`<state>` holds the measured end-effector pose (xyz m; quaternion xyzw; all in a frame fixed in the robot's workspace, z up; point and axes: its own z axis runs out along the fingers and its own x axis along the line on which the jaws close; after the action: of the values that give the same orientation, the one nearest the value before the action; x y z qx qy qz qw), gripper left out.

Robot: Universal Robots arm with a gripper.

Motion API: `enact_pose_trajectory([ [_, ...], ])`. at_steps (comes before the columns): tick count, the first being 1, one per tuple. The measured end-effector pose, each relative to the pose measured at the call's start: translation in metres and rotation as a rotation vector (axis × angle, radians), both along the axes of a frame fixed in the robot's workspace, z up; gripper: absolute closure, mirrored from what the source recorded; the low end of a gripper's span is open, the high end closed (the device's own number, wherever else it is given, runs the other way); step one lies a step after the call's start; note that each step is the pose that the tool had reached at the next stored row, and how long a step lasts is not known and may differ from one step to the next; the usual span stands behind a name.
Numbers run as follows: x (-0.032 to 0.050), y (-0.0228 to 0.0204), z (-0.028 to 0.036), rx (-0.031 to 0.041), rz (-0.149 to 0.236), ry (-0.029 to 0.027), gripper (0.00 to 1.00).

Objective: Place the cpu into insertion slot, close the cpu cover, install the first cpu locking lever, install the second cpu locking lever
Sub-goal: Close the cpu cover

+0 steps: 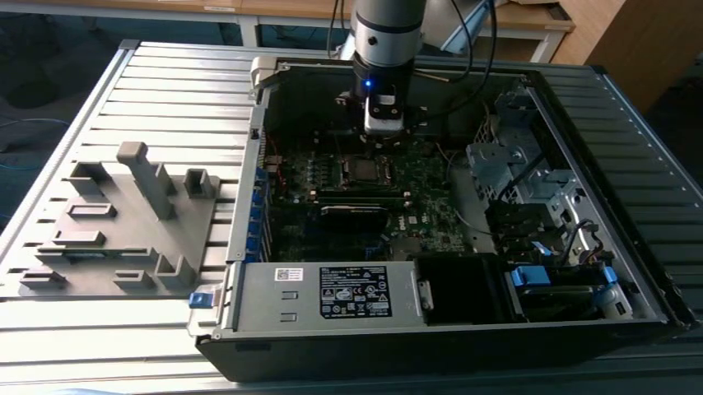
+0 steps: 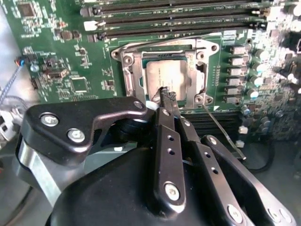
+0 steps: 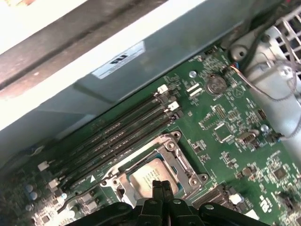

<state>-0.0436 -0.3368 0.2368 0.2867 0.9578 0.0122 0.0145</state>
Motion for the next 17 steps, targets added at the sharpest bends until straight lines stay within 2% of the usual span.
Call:
enact_pose_trajectory([
  [17,0.0000,0.0000,-0.0002,0.0065,0.239,0.0000,0.89],
])
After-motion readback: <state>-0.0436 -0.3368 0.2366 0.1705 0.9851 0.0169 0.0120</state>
